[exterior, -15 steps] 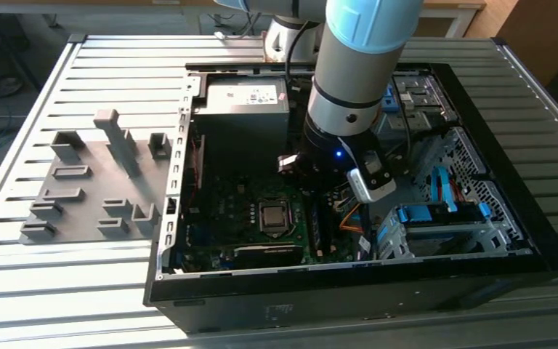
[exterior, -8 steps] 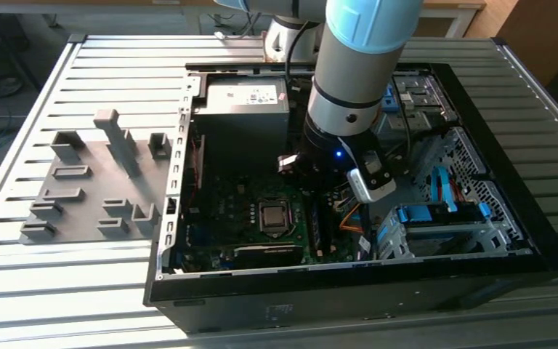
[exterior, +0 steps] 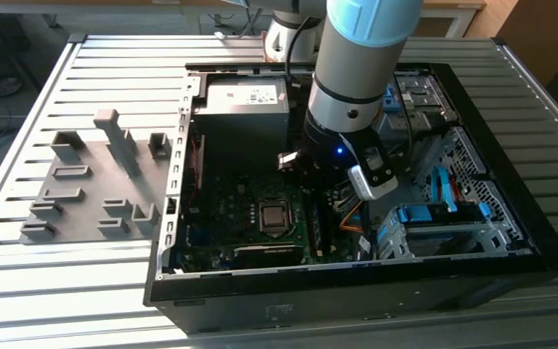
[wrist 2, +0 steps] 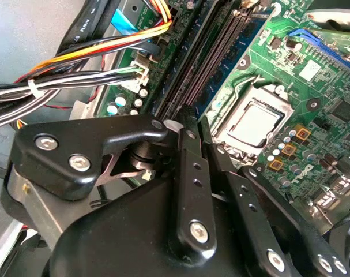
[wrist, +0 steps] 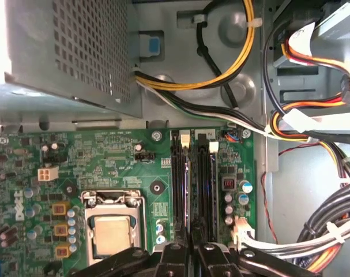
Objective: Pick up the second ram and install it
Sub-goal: 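Insert the second ram into the second slot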
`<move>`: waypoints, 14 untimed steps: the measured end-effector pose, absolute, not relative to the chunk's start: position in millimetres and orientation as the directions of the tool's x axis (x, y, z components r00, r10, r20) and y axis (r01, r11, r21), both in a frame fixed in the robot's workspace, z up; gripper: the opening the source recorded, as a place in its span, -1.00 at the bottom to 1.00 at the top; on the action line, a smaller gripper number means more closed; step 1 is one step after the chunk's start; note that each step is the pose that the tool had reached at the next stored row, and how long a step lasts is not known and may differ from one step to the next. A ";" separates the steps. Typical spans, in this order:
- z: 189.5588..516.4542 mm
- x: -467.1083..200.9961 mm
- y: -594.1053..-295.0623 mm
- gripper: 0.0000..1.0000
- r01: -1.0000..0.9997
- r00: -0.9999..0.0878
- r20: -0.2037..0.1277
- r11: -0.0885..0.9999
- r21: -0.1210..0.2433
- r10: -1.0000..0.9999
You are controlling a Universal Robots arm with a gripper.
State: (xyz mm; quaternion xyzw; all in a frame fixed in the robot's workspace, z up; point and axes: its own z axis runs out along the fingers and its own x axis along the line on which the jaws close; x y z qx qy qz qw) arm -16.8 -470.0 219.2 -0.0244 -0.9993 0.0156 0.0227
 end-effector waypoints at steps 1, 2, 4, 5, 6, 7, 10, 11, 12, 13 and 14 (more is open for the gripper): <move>219.1 -16.8 -470.0 -0.72 0.048 -0.998 0.045 0.998 -0.032 0.049; 219.2 -16.8 -470.0 -0.72 0.048 -0.998 0.045 0.998 -0.032 0.049; 219.2 -16.8 -470.0 -0.72 0.048 -0.998 0.045 0.998 -0.032 0.049; 219.3 -16.8 -470.0 -0.72 0.048 -0.998 0.045 0.998 -0.033 0.049; 220.3 -16.9 -470.1 -0.72 0.048 -0.998 0.045 0.998 -0.033 0.049; 221.3 -16.9 -470.1 -0.72 0.048 -0.998 0.045 0.998 -0.033 0.049; 223.9 -16.8 -470.0 -0.72 0.048 -0.998 0.045 0.998 -0.032 0.049; 223.9 -16.8 -470.0 -0.72 0.048 -0.998 0.045 0.998 -0.032 0.049; 223.9 -16.8 -470.0 -0.72 0.047 -0.998 0.045 0.998 -0.032 0.048; 223.9 -16.8 -470.0 -0.72 0.042 -0.998 0.045 0.999 -0.032 0.044; 223.9 -16.8 -470.0 -0.72 0.035 -0.998 0.045 0.999 -0.032 0.036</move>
